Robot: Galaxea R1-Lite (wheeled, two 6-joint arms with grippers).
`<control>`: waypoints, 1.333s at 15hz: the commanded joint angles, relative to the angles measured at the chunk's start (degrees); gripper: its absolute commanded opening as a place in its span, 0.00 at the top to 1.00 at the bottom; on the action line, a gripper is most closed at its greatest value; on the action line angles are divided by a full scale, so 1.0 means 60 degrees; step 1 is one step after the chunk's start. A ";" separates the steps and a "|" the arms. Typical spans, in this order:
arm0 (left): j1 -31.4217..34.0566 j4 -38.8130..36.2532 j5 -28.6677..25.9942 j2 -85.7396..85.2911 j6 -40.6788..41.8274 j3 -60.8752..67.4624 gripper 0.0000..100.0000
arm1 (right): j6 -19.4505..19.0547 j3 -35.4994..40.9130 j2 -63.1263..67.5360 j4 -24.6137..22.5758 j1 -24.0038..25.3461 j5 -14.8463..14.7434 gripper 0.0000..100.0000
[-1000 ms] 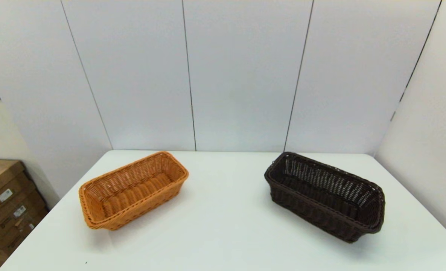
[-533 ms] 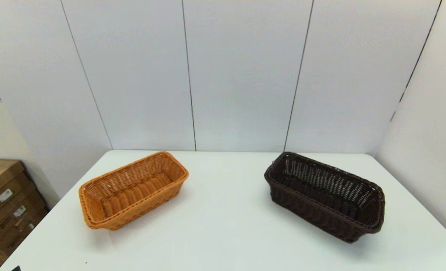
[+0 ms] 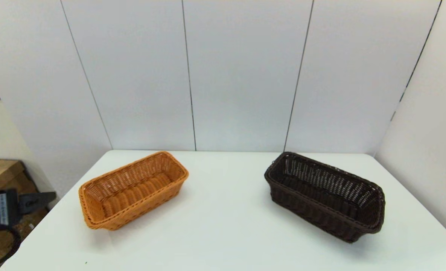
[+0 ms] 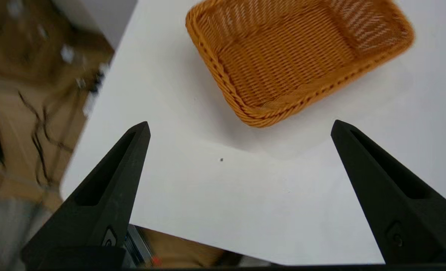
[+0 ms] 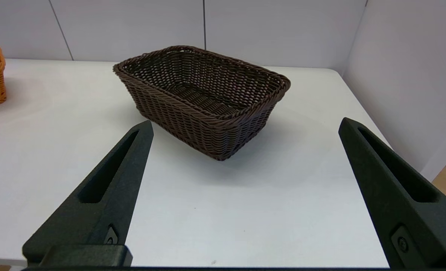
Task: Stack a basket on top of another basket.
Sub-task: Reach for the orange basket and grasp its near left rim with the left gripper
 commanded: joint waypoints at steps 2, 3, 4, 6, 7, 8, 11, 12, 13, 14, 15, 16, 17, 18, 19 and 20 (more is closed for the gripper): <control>0.0634 0.0039 0.0314 0.3817 -0.2243 -0.0783 0.00 | -0.0003 -0.0002 0.0012 0.0000 0.0001 -0.0001 0.00; 0.0634 0.0039 0.0329 0.4212 -0.2595 -0.0798 0.00 | -0.0003 -0.0002 0.0012 0.0000 0.0001 -0.0001 0.00; 0.0634 0.0039 0.0314 0.4505 -0.2785 -0.0798 0.00 | -0.0003 -0.0002 0.0012 0.0000 0.0001 -0.0001 0.00; 0.0634 -0.0020 0.0285 0.5062 -0.3342 -0.0842 0.00 | -0.0003 -0.0002 0.0012 0.0000 0.0001 -0.0001 0.00; 0.0634 -0.0020 0.0256 0.5340 -0.3561 -0.0944 0.00 | -0.0003 0.0012 0.0012 0.0000 0.0001 -0.0001 0.00; 0.0634 -0.0020 0.0241 0.5677 -0.3620 -0.1062 0.00 | -0.0003 -0.0002 0.0012 0.0000 0.0001 -0.0001 0.00; 0.0634 -0.0063 0.0241 0.6424 -0.3840 -0.1179 0.00 | -0.0003 0.0012 0.0012 0.0000 0.0001 -0.0001 0.00; 0.0634 -0.0166 0.0241 0.6644 -0.3840 -0.1208 0.00 | -0.0003 -0.0002 0.0012 0.0000 0.0001 -0.0001 0.00; 0.0634 -0.0371 0.0241 0.6805 -0.3854 -0.1223 0.00 | -0.0003 -0.0002 0.0012 0.0000 0.0001 -0.0001 0.00; 0.0619 -0.0664 0.0212 0.6937 -0.3854 -0.1237 0.00 | -0.0003 -0.0002 0.0012 0.0000 0.0001 -0.0001 0.00; 0.0605 -0.0811 0.0197 0.7054 -0.3854 -0.1252 0.00 | -0.0003 -0.0002 0.0012 0.0000 0.0001 -0.0001 0.00; 0.0590 -0.0855 0.0197 0.7201 -0.3840 -0.1252 0.00 | -0.0003 -0.0002 0.0012 0.0000 0.0001 -0.0001 0.00; 0.0605 -0.0884 0.0094 0.7333 -0.3840 -0.1296 0.00 | -0.0003 -0.0002 0.0012 0.0000 0.0001 -0.0001 0.00; 0.0605 -0.0898 -0.0140 0.7362 -0.3840 -0.1340 0.00 | -0.0003 -0.0002 0.0012 0.0000 0.0001 -0.0001 0.00; 0.0619 -0.0898 -0.0418 0.7376 -0.3840 -0.1428 0.00 | -0.0003 -0.0002 0.0012 0.0000 0.0001 -0.0001 0.00; 0.0619 -0.0898 -0.0638 0.7450 -0.3840 -0.1560 0.00 | -0.0003 -0.0002 0.0012 0.0000 0.0001 -0.0001 0.00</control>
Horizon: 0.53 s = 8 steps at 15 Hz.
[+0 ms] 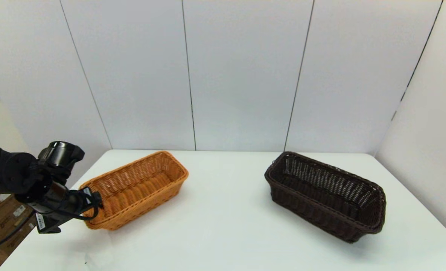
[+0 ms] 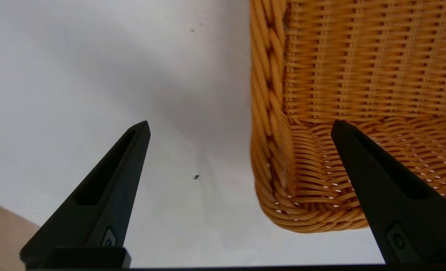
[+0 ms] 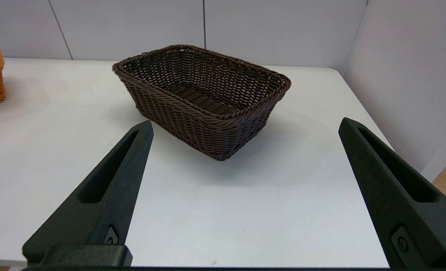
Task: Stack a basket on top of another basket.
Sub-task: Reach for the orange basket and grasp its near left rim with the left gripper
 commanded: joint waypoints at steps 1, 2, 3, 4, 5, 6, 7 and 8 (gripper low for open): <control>0.0018 0.0002 -0.0530 0.0357 -0.0034 -0.0335 0.00 | -0.0003 -0.0002 0.0012 0.0004 0.0001 0.0003 0.00; 0.0003 0.0002 -0.0544 0.0475 -0.0034 -0.0394 0.00 | -0.0003 -0.0002 0.0012 0.0004 0.0001 0.0003 0.00; 0.0018 0.0031 -0.0647 0.0577 -0.0034 -0.0525 0.00 | -0.0003 -0.0002 0.0012 0.0004 0.0001 0.0003 0.00; 0.0033 0.0031 -0.0896 0.0650 -0.0049 -0.0540 0.00 | -0.0003 -0.0002 0.0012 0.0004 0.0001 0.0003 0.00; 0.0047 0.0031 -0.1145 0.0680 -0.0049 -0.0540 0.00 | -0.0003 0.0012 0.0012 0.0004 0.0001 0.0003 0.00; 0.0047 0.0046 -0.1233 0.0855 -0.0093 -0.0555 0.00 | -0.0003 -0.0002 0.0012 0.0004 0.0001 0.0003 0.00; 0.0047 0.0075 -0.1233 0.0973 -0.0108 -0.0584 0.00 | -0.0003 -0.0002 0.0012 0.0004 0.0001 0.0003 0.00; 0.0062 0.0148 -0.1233 0.1075 -0.0166 -0.0643 0.00 | -0.0003 -0.0002 0.0012 0.0004 0.0001 0.0003 0.00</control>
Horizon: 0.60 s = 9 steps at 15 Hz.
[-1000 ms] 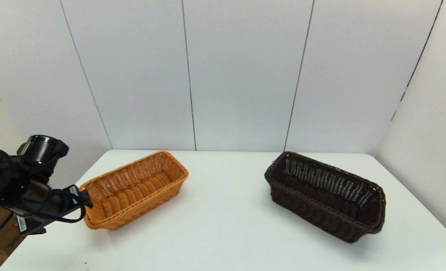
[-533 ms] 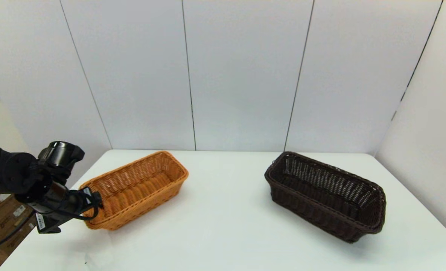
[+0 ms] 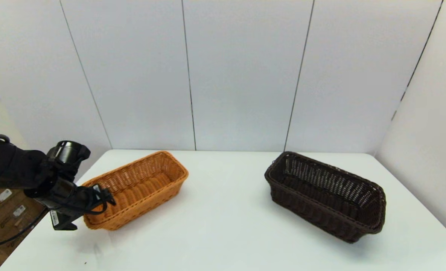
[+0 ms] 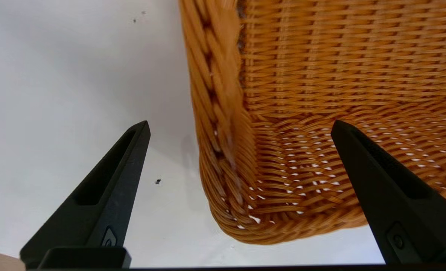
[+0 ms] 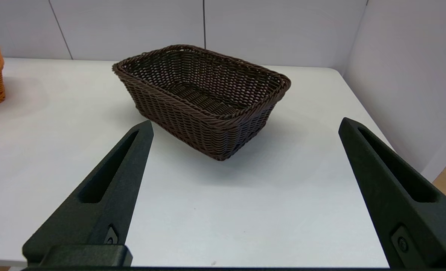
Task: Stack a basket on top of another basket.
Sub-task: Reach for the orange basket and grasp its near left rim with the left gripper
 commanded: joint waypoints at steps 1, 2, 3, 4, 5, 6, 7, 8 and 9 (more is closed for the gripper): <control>0.0025 0.0283 -0.0026 0.0533 -0.0235 -0.0217 0.00 | -0.0003 -0.0002 0.0012 0.0004 0.0001 0.0003 0.00; 0.0025 0.0532 -0.0026 0.0635 -0.0337 -0.0319 0.00 | -0.0003 -0.0002 0.0012 0.0004 0.0001 0.0003 0.00; 0.0025 0.0737 -0.0026 0.0738 -0.0454 -0.0437 0.00 | -0.0003 -0.0002 0.0012 0.0004 0.0001 0.0003 0.00; 0.0025 0.0855 -0.0026 0.0767 -0.0513 -0.0510 0.00 | -0.0003 -0.0002 0.0012 0.0004 0.0001 0.0003 0.00; 0.0113 0.0869 -0.0026 0.0782 -0.0513 -0.0539 0.00 | -0.0003 -0.0002 0.0012 0.0004 0.0001 0.0003 0.00; 0.0172 0.0884 -0.0040 0.0797 -0.0513 -0.0627 0.00 | -0.0003 -0.0002 0.0012 0.0004 0.0001 0.0003 0.00; 0.0304 0.0972 -0.0040 0.0826 -0.0498 -0.0773 0.00 | -0.0003 -0.0002 0.0012 0.0004 0.0001 0.0003 0.00; 0.0362 0.1104 -0.0026 0.0884 -0.0498 -0.0935 0.00 | -0.0003 -0.0002 0.0012 0.0004 0.0001 0.0003 0.00; 0.0406 0.1148 -0.0026 0.0928 -0.0498 -0.1052 0.00 | -0.0003 -0.0002 0.0012 0.0004 0.0001 0.0003 0.00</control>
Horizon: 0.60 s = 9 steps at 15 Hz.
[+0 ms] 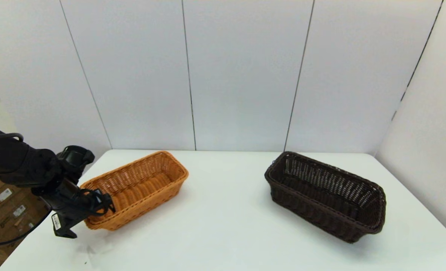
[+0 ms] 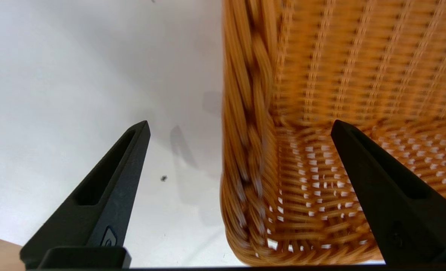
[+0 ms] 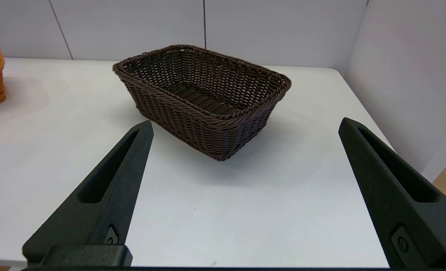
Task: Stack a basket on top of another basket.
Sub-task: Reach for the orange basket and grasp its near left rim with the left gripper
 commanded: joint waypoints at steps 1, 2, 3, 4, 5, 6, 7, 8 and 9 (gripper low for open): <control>0.0260 0.0205 0.0007 0.0177 -0.0004 -0.0420 0.00 | -0.0003 -0.0002 0.0012 0.0004 0.0001 0.0003 0.00; 0.0275 0.0219 -0.0008 0.0309 0.0011 -0.0537 0.00 | -0.0003 -0.0002 0.0012 0.0004 0.0001 0.0003 0.00; 0.0275 0.0219 -0.0008 0.0456 0.0011 -0.0625 0.00 | -0.0003 -0.0002 0.0012 0.0004 0.0001 0.0003 0.00; 0.0275 0.0219 -0.0008 0.0602 0.0011 -0.0698 0.00 | -0.0003 -0.0002 0.0012 0.0004 0.0001 0.0003 0.00; 0.0275 0.0219 -0.0008 0.0719 0.0011 -0.0756 0.00 | -0.0003 -0.0002 0.0012 0.0004 0.0001 0.0003 0.00; 0.0260 0.0219 -0.0052 0.0778 0.0011 -0.0874 0.00 | -0.0003 -0.0002 0.0012 0.0004 0.0001 0.0003 0.00; 0.0275 0.0219 -0.0125 0.0793 0.0011 -0.0932 0.00 | -0.0003 -0.0002 0.0012 0.0004 0.0001 0.0003 0.00; 0.0275 0.0219 -0.0228 0.0763 0.0026 -0.0947 0.00 | -0.0003 -0.0002 0.0012 0.0004 0.0001 0.0003 0.00; 0.0275 0.0219 -0.0286 0.0734 0.0026 -0.0947 0.00 | -0.0003 -0.0002 0.0012 0.0004 0.0001 0.0003 0.00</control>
